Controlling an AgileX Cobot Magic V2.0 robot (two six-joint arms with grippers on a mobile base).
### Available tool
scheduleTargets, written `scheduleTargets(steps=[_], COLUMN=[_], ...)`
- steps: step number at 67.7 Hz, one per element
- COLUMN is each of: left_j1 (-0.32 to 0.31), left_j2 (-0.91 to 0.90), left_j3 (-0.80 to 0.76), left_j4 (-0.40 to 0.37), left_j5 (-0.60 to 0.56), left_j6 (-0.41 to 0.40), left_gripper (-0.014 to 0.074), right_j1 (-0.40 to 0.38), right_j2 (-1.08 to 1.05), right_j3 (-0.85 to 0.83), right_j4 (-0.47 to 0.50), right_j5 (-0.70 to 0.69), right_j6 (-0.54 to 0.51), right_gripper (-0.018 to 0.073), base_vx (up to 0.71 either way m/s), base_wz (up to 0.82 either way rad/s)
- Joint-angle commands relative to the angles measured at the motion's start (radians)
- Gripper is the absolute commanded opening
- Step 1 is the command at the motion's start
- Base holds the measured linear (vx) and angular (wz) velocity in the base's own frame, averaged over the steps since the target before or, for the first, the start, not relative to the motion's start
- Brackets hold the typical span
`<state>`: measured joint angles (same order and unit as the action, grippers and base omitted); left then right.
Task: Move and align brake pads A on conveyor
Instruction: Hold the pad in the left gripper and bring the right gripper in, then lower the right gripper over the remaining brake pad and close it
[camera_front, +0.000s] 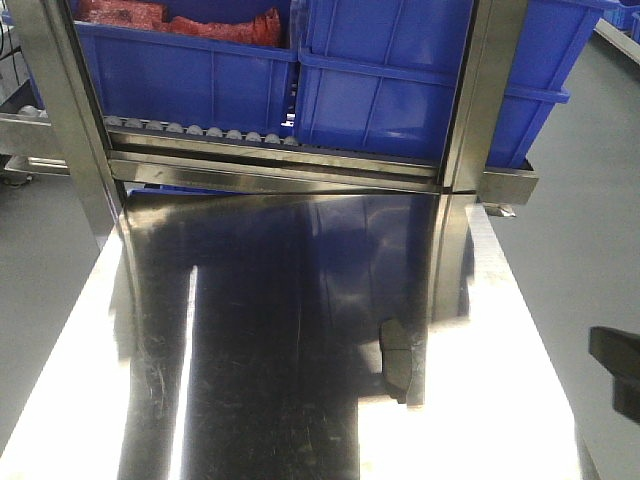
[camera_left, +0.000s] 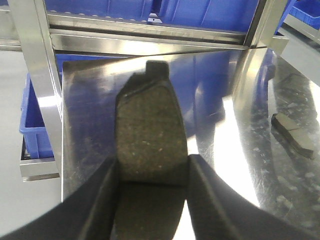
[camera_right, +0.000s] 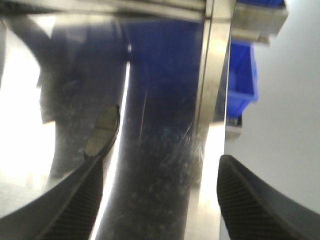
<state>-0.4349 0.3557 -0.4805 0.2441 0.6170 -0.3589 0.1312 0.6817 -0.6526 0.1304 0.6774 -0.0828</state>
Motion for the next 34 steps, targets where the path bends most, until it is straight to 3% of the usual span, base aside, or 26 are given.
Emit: scheduleTargets(steps=[1,34], left_j1=[-0.004,-0.004], left_j2=[0.002,0.002], left_j3=[-0.027,-0.027], left_j4=[0.016,0.016], left_j5=[-0.099,-0.099], left_j6=[-0.007,-0.007], left_gripper=[-0.0006,-0.0006], right_j1=[-0.001,0.000], right_j2=[0.120,0.633], right_j3=[-0.097,-0.209], right_j4=[0.005,0.001], right_j5=[0.007,0.122], right_j6=[0.043,0.153], right_gripper=[0.0468,0.0468], base_vx=[0.00,0.00], base_wz=[0.00,0.00])
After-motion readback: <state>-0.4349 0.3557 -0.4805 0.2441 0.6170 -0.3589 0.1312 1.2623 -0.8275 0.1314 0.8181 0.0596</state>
